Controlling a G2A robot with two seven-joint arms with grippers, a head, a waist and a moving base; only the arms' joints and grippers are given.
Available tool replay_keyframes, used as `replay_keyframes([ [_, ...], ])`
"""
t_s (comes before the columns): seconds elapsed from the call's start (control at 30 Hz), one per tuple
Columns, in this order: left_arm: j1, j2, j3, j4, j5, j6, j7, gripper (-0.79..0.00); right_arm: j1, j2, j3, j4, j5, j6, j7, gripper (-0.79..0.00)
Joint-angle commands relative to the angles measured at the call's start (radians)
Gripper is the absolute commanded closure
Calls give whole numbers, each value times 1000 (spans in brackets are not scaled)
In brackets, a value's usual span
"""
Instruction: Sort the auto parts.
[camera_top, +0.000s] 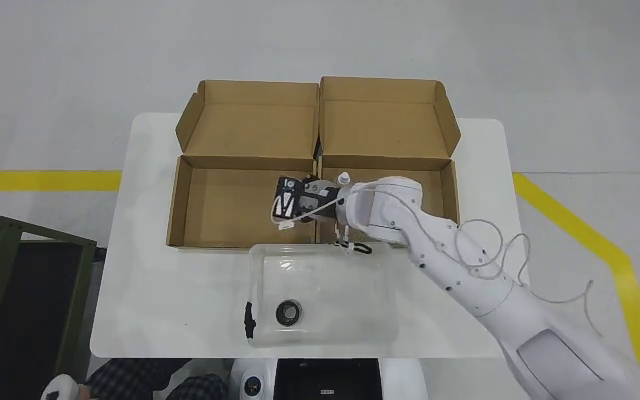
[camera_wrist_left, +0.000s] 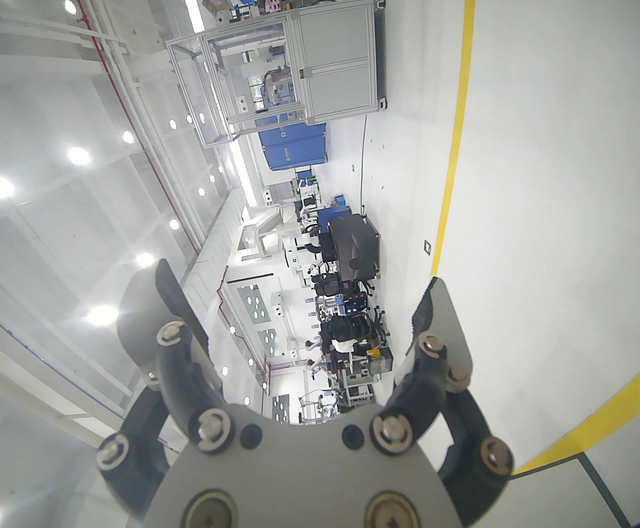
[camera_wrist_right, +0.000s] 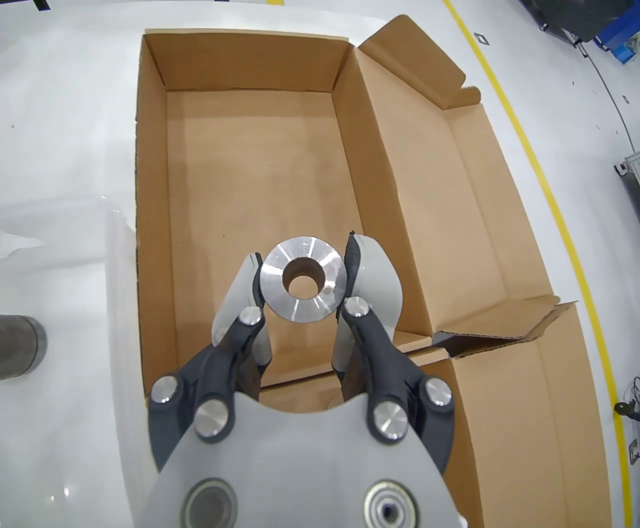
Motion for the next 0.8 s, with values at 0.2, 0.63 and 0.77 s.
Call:
replay_keyframes([
  [0.2, 0, 0, 0, 0, 0, 0, 0, -785, 75, -52, -62, 102, -4, 34, 43, 0],
  [0.63, 0, 0, 0, 0, 0, 0, 0, -785, 126, -115, -115, 220, -32, 68, 91, -12],
  [0.77, 0, 0, 0, 0, 0, 0, 0, -785, 129, -125, -119, 232, -52, 74, 108, -111],
])
